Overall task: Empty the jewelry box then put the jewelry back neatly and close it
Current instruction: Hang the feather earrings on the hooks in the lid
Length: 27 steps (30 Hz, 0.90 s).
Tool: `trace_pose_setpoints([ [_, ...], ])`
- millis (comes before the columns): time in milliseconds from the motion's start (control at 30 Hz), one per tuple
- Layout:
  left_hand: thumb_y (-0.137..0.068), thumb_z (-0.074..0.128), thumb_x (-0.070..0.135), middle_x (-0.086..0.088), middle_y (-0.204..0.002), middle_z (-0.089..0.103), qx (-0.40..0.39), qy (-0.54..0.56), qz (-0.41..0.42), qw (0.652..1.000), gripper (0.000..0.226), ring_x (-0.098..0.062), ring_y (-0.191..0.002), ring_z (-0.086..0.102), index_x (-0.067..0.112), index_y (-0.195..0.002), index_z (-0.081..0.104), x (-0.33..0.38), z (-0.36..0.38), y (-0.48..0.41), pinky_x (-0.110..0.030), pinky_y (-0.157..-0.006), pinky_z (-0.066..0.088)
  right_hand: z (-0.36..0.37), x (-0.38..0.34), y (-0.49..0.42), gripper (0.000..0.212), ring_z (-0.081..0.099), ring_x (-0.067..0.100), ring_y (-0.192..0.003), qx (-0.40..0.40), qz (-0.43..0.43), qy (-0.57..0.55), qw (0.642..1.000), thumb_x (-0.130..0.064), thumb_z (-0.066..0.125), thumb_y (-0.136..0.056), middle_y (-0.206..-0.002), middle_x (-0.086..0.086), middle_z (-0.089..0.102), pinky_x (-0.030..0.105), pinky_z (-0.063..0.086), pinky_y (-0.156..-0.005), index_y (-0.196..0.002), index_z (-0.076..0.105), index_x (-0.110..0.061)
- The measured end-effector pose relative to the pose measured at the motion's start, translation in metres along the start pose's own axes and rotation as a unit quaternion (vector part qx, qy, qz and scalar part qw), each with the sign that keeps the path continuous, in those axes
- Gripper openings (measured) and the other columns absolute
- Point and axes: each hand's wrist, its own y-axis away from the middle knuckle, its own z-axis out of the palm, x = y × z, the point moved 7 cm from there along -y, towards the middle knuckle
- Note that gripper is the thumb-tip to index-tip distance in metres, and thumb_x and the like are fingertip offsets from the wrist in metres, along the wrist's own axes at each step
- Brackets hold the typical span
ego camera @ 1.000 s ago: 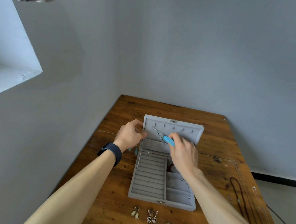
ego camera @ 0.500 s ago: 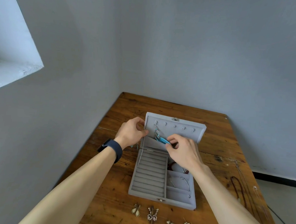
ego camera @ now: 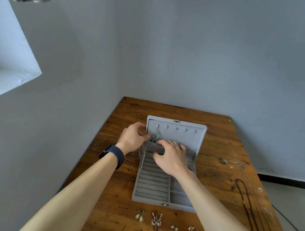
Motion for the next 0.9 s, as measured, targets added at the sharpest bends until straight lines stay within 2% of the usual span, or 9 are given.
trace_pose_setpoints([
  [100, -0.092, 0.069, 0.031, 0.002, -0.104, 0.068, 0.001, 0.058, -0.018, 0.998, 0.036, -0.014, -0.096, 0.064, 0.023, -0.125, 0.059, -0.002, -0.004, 0.008, -0.020, -0.068, 0.046, -0.001, 0.003, 0.004, 0.048, 0.047, 0.015, -0.125, -0.018, 0.006, -0.030, 0.999, -0.044, 0.057, -0.086, -0.133, -0.011, 0.059, 0.038, 0.029, -0.107, -0.133, 0.054, -0.034],
  [167, -0.094, 0.067, 0.028, 0.005, -0.102, 0.070, -0.009, 0.094, -0.023, 0.995, 0.019, -0.013, -0.098, 0.067, 0.024, -0.113, 0.067, -0.002, -0.010, 0.015, -0.018, -0.067, 0.049, -0.007, 0.005, 0.008, 0.047, 0.047, 0.015, -0.124, -0.007, 0.006, -0.057, 0.998, -0.040, 0.059, -0.086, -0.134, -0.010, 0.058, 0.036, 0.035, -0.107, -0.132, 0.055, -0.032],
  [233, -0.095, 0.066, 0.027, 0.006, -0.097, 0.073, -0.021, 0.137, -0.026, 0.990, 0.008, -0.012, -0.096, 0.068, 0.026, -0.100, 0.072, 0.001, -0.017, 0.024, -0.023, -0.073, 0.056, -0.015, 0.005, 0.015, 0.041, 0.048, 0.012, -0.123, 0.019, 0.008, -0.106, 0.994, -0.035, 0.061, -0.088, -0.131, -0.011, 0.059, 0.030, 0.038, -0.103, -0.128, 0.058, -0.031],
  [433, -0.096, 0.065, 0.029, 0.007, -0.093, 0.076, -0.059, 0.208, -0.016, 0.976, 0.013, -0.014, -0.098, 0.069, 0.023, -0.102, 0.074, 0.028, -0.037, 0.058, -0.037, -0.088, 0.056, -0.039, -0.020, 0.043, 0.029, 0.055, -0.006, -0.108, 0.030, 0.024, -0.310, 0.950, -0.033, 0.065, -0.092, -0.117, -0.020, 0.064, 0.017, 0.043, -0.094, -0.121, 0.063, -0.031],
  [567, -0.096, 0.065, 0.025, 0.003, -0.093, 0.077, -0.065, 0.229, 0.003, 0.971, 0.014, -0.015, -0.095, 0.072, 0.016, -0.102, 0.073, 0.054, -0.041, 0.080, -0.042, -0.094, 0.056, -0.043, -0.040, 0.060, 0.036, 0.057, -0.002, -0.112, 0.002, 0.035, -0.417, 0.908, -0.047, 0.065, -0.091, -0.121, -0.020, 0.063, 0.022, 0.045, -0.095, -0.125, 0.056, -0.038],
  [633, -0.096, 0.065, 0.022, -0.001, -0.092, 0.077, -0.059, 0.243, 0.011, 0.968, 0.013, -0.020, -0.093, 0.073, 0.013, -0.100, 0.073, 0.063, -0.041, 0.091, -0.044, -0.092, 0.057, -0.046, -0.044, 0.067, 0.042, 0.057, 0.000, -0.112, 0.002, 0.040, -0.425, 0.904, -0.051, 0.063, -0.091, -0.122, -0.020, 0.062, 0.022, 0.045, -0.092, -0.129, 0.053, -0.037],
  [700, -0.095, 0.067, 0.023, -0.002, -0.089, 0.076, -0.045, 0.238, 0.019, 0.970, 0.012, -0.023, -0.090, 0.073, 0.014, -0.096, 0.074, 0.069, -0.042, 0.099, -0.043, -0.088, 0.059, -0.050, -0.046, 0.075, 0.038, 0.060, 0.000, -0.109, 0.008, 0.034, -0.429, 0.903, -0.049, 0.060, -0.093, -0.118, -0.018, 0.065, 0.018, 0.046, -0.086, -0.128, 0.054, -0.037],
  [800, -0.092, 0.070, 0.032, 0.002, -0.083, 0.074, -0.019, 0.154, 0.050, 0.987, 0.011, -0.019, -0.084, 0.071, 0.023, -0.091, 0.076, 0.073, -0.045, 0.108, -0.031, -0.076, 0.061, -0.055, -0.045, 0.086, 0.025, 0.068, 0.004, -0.095, 0.012, 0.032, -0.445, 0.895, -0.036, 0.058, -0.098, -0.104, -0.011, 0.071, 0.027, 0.056, -0.088, -0.122, 0.060, -0.031],
  [900, -0.091, 0.069, 0.038, 0.005, -0.079, 0.072, -0.012, 0.076, 0.081, 0.994, 0.014, -0.011, -0.074, 0.069, 0.025, -0.093, 0.075, 0.078, -0.046, 0.117, -0.025, -0.068, 0.055, -0.059, -0.040, 0.097, 0.024, 0.068, 0.007, -0.095, 0.024, 0.032, -0.432, 0.901, -0.041, 0.057, -0.098, -0.102, -0.010, 0.071, 0.033, 0.057, -0.089, -0.119, 0.061, -0.033],
])
